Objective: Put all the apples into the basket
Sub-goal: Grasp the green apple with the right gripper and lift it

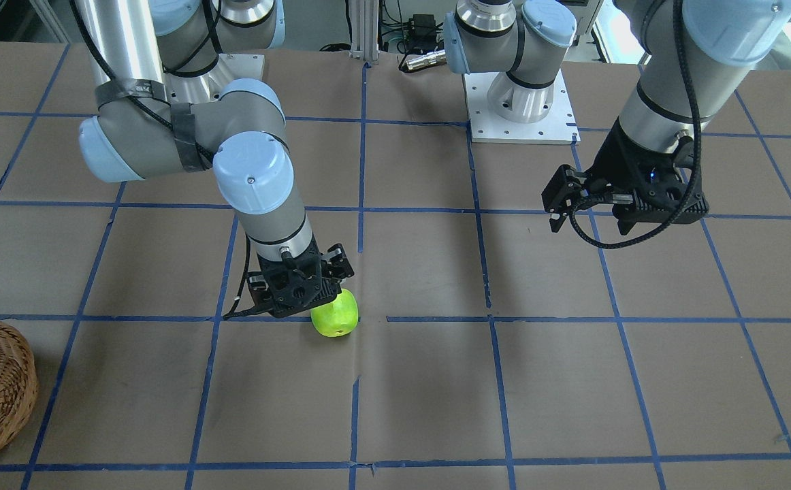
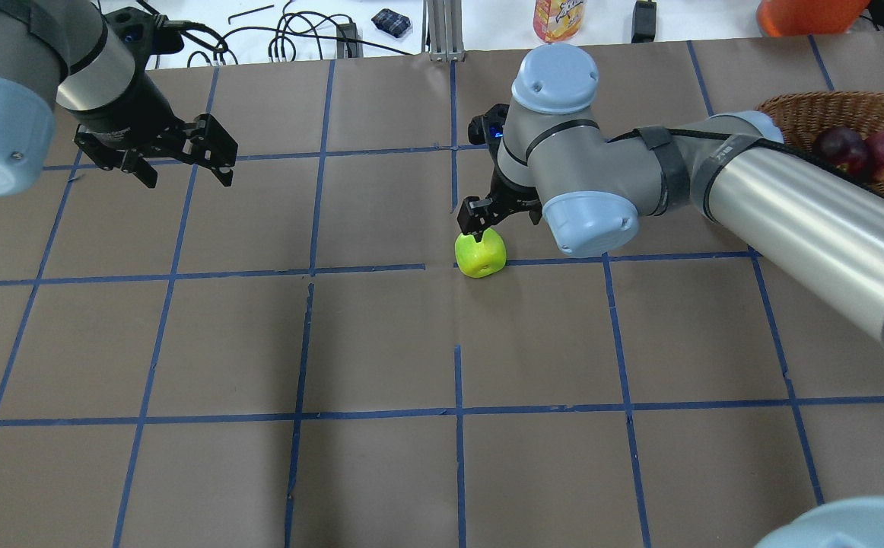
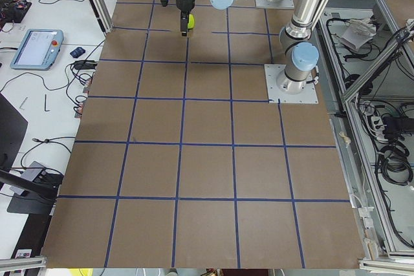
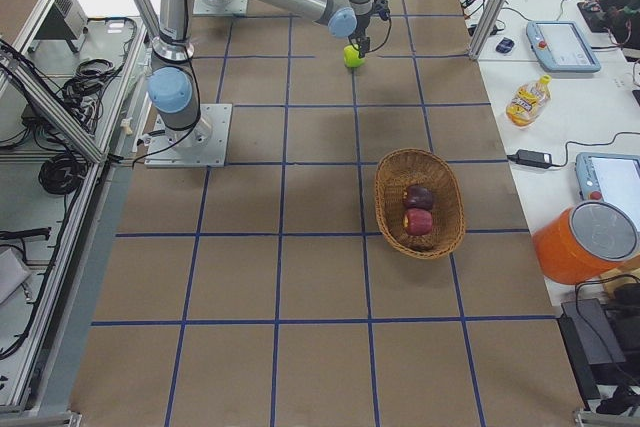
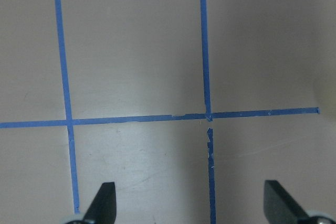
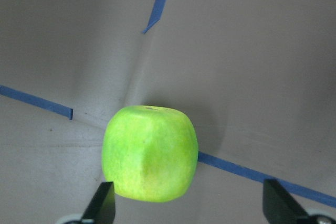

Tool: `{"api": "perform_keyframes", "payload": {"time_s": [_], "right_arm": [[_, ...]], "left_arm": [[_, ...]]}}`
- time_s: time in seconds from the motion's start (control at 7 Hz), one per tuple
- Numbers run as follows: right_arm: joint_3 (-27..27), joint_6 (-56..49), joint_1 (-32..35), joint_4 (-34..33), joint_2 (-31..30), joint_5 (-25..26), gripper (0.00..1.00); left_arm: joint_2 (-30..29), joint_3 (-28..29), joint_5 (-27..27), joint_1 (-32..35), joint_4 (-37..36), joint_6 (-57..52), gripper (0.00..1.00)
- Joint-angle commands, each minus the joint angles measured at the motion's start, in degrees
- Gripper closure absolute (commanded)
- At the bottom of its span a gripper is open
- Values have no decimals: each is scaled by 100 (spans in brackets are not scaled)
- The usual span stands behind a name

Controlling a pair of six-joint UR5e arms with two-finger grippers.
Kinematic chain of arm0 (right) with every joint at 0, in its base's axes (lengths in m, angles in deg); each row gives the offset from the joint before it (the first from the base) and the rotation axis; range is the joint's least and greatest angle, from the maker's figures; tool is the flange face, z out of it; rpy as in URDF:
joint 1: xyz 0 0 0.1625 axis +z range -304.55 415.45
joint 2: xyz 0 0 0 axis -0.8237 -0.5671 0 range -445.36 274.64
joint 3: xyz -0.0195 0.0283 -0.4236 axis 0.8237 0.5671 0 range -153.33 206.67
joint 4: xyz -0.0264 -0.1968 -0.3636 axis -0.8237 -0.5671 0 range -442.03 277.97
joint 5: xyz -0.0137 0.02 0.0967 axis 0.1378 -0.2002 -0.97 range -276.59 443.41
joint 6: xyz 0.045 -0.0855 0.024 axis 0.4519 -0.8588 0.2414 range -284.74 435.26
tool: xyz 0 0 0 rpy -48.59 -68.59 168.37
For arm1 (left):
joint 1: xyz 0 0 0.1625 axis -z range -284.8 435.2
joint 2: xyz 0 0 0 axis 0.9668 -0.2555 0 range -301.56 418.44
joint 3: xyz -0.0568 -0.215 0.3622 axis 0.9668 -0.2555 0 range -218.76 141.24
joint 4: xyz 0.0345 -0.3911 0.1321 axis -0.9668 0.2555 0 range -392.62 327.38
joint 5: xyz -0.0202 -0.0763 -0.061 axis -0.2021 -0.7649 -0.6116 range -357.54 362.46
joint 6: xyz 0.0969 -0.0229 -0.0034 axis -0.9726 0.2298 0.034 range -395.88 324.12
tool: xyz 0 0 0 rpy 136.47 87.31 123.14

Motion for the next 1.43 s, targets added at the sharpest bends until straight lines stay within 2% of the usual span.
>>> {"api": "perform_keyframes", "payload": {"time_s": [0.0, 0.29, 0.43, 0.57, 0.86, 1.0, 1.14, 1.29], "right_arm": [[-16, 48, 244, -429, 367, 5, 0], [-25, 13, 298, -631, 535, 75, 0], [-138, 12, 306, -937, 675, 328, 0], [-296, 4, 315, -1245, 763, 357, 10], [-237, -40, 289, -1187, 720, 340, 42], [-10, -58, 132, -1064, 668, 331, 49], [540, -58, -330, -541, 476, 357, 50], [1172, -162, -970, 308, 430, 331, 56]], "left_arm": [[111, 62, -3, -21, 169, -9, 0], [-73, 212, 164, 58, 161, -80, 0], [-74, 404, 190, 84, 570, -71, 0], [-91, 562, 182, 76, 818, -71, 0], [-171, 590, 164, 67, 811, -36, 0], [-171, 590, 155, 128, 829, 51, 0], [-197, 590, 129, 198, 829, 70, 0], [-240, 599, 7, 268, 820, 78, 0]]}}
